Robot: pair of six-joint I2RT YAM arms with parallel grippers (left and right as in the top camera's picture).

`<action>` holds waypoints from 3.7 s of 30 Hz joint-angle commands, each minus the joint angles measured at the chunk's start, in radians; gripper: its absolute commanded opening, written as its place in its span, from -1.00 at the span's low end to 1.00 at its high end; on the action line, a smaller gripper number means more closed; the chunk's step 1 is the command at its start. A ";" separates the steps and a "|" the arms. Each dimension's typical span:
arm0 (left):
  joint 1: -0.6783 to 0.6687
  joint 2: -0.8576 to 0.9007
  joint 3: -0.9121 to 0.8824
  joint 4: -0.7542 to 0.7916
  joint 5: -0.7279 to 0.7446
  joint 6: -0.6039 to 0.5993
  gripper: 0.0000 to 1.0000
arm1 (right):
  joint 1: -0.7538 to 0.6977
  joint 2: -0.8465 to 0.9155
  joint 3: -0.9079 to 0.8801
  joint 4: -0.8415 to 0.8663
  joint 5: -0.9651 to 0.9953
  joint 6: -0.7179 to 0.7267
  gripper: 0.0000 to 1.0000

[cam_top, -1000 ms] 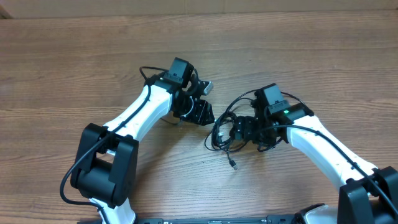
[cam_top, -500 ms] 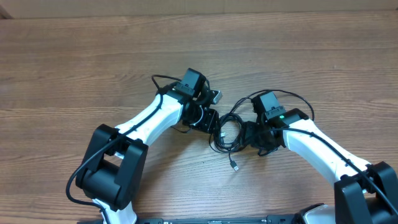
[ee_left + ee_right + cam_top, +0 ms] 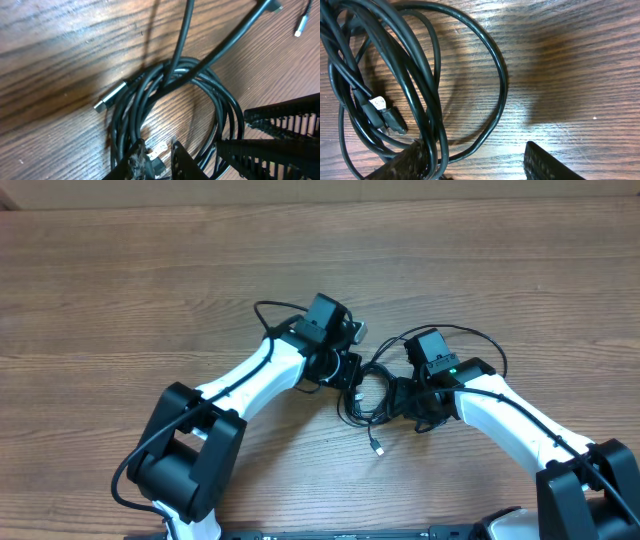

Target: Untangle cables

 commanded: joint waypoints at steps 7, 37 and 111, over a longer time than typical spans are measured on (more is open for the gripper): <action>-0.058 0.008 -0.005 -0.039 -0.171 -0.054 -0.59 | 0.005 0.008 -0.007 0.003 0.017 0.007 0.19; -0.078 0.109 -0.010 -0.032 -0.180 -0.197 -0.42 | 0.005 0.008 -0.007 0.003 0.017 0.007 0.19; 0.207 0.145 0.190 -0.318 -0.109 -0.029 -0.75 | 0.005 0.015 -0.065 0.056 -0.014 -0.088 0.32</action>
